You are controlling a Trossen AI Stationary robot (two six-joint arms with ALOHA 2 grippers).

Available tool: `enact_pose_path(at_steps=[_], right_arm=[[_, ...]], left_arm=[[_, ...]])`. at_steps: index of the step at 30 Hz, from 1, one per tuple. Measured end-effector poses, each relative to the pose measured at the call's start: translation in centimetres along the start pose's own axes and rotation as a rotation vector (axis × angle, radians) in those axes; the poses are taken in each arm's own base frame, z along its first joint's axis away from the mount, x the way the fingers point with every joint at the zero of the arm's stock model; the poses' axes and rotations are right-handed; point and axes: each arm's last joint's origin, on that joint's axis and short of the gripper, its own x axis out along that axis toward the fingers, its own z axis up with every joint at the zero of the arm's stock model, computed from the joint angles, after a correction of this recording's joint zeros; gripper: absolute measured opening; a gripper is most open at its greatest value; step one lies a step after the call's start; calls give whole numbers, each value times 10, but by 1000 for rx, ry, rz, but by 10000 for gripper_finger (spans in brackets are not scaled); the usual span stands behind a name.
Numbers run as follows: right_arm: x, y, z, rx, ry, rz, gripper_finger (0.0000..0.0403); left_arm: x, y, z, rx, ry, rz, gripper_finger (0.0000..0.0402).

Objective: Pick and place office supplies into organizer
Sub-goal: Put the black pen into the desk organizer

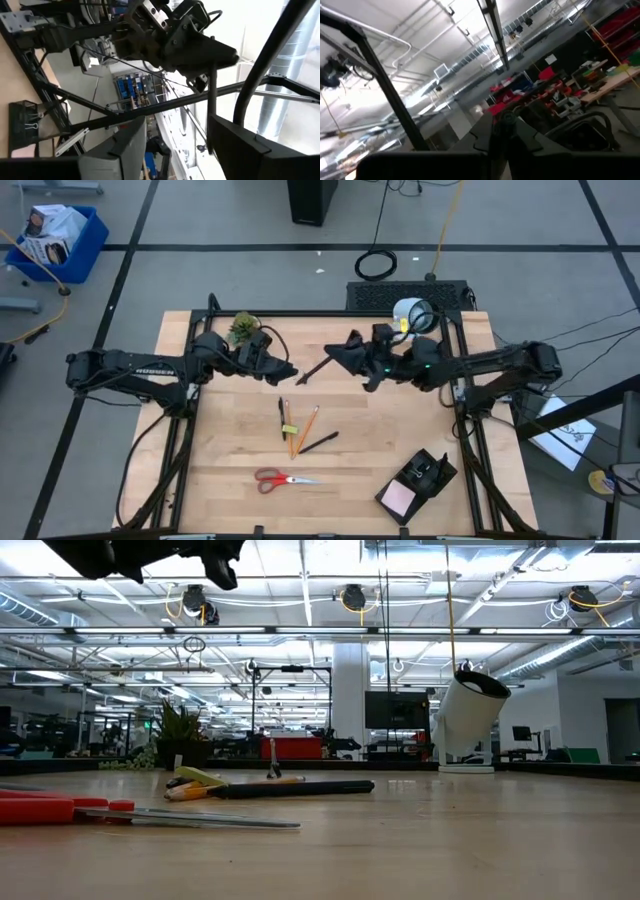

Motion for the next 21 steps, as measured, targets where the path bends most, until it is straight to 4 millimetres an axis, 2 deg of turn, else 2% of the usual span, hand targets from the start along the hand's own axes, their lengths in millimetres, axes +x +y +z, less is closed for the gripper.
enact_pose_path(at_steps=[4,12,18,21], right_arm=[[-15,15,14,-40,23,-1,21],[-51,42,26,-131,66,-78,21],[-78,54,30,-145,70,-148,26],[-89,61,33,-151,82,-126,25]], left_arm=[[-2,0,4,10,-5,1,229],[-6,-2,14,36,-45,-16,230],[-9,-1,22,46,-80,-9,230],[-12,-1,26,51,-100,-4,230]])
